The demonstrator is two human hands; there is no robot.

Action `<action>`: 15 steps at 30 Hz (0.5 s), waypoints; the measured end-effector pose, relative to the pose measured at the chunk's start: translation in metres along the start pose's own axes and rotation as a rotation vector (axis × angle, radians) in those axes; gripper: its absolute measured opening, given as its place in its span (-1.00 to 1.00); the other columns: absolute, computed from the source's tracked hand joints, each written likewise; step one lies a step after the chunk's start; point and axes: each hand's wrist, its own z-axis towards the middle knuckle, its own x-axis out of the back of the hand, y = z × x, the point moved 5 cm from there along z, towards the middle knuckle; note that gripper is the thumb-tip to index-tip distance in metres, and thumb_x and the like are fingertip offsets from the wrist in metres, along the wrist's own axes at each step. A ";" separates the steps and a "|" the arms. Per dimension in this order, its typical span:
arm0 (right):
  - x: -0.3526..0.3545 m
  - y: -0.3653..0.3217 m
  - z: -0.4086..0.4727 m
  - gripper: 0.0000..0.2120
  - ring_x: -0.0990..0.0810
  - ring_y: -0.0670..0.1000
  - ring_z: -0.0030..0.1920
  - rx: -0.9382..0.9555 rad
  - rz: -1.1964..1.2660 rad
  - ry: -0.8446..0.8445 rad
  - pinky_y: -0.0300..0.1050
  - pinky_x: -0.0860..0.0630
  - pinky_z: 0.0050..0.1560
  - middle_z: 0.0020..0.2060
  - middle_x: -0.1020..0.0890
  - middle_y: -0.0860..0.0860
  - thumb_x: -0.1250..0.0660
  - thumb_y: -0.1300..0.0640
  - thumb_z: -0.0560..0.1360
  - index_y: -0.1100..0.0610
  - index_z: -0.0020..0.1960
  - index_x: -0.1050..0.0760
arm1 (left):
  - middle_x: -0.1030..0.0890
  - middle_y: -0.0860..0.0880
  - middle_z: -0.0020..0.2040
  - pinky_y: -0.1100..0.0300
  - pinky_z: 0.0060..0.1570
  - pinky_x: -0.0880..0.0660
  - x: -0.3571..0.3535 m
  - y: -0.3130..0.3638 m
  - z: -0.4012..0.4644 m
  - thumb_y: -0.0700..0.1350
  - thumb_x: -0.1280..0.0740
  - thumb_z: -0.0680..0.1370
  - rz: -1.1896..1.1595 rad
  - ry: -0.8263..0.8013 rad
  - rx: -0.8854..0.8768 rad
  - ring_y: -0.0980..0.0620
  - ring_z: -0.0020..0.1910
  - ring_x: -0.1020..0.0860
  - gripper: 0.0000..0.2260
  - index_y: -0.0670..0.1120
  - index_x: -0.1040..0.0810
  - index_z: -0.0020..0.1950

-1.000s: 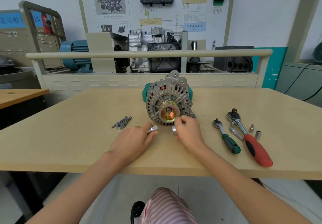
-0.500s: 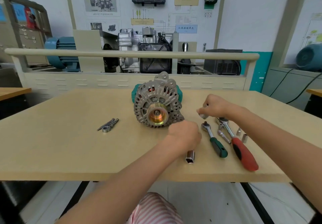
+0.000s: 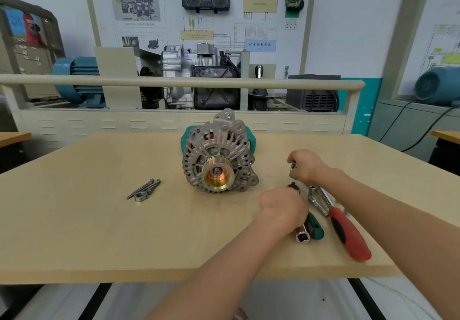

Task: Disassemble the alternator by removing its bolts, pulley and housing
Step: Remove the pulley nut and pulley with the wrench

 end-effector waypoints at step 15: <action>-0.001 0.008 0.004 -0.68 -0.50 0.18 0.18 -0.162 0.122 0.084 -0.01 -0.48 0.17 0.18 -0.55 0.19 -0.17 0.29 0.51 0.27 0.24 -0.48 | -0.55 -0.14 0.00 0.12 -0.16 -0.36 0.017 -0.020 -0.011 -0.01 -0.07 0.63 -0.274 0.114 -0.071 -0.12 -0.06 -0.49 -0.72 -0.15 -0.49 0.03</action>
